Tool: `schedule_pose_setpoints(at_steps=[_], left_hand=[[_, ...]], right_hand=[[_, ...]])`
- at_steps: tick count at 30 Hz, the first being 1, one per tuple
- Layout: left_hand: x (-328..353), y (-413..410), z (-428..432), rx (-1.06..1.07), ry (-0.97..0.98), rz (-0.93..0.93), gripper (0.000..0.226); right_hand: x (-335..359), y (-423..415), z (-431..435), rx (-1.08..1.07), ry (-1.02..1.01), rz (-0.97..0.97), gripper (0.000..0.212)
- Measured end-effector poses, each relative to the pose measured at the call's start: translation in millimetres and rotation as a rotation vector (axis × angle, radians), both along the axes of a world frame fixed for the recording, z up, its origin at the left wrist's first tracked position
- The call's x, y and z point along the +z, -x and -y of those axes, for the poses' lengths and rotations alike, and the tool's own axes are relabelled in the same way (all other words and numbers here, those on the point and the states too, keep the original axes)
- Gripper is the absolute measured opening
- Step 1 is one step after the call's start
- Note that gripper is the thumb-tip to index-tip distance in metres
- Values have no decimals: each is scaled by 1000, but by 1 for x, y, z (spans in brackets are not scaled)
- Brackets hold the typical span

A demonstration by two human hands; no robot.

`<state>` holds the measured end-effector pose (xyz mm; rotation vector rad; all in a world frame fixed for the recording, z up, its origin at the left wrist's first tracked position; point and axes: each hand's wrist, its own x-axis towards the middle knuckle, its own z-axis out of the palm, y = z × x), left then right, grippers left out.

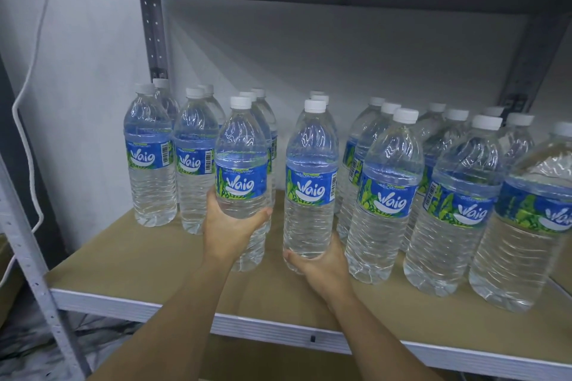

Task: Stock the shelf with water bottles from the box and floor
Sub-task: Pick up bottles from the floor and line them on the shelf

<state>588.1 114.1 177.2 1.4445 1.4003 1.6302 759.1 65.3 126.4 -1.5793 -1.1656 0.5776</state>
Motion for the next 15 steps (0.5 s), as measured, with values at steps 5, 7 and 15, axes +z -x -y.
schedule_pose_setpoints(at_steps=[5,7,15], left_hand=[[2,0,2,-14,2,1,103],[3,0,3,-27,9,9,104],[10,2,21,-57,177,-124,137]], right_hand=[[2,1,2,7,5,-11,82],[4,2,3,-2,15,2,86],[4,-2,13,65,132,99,117]])
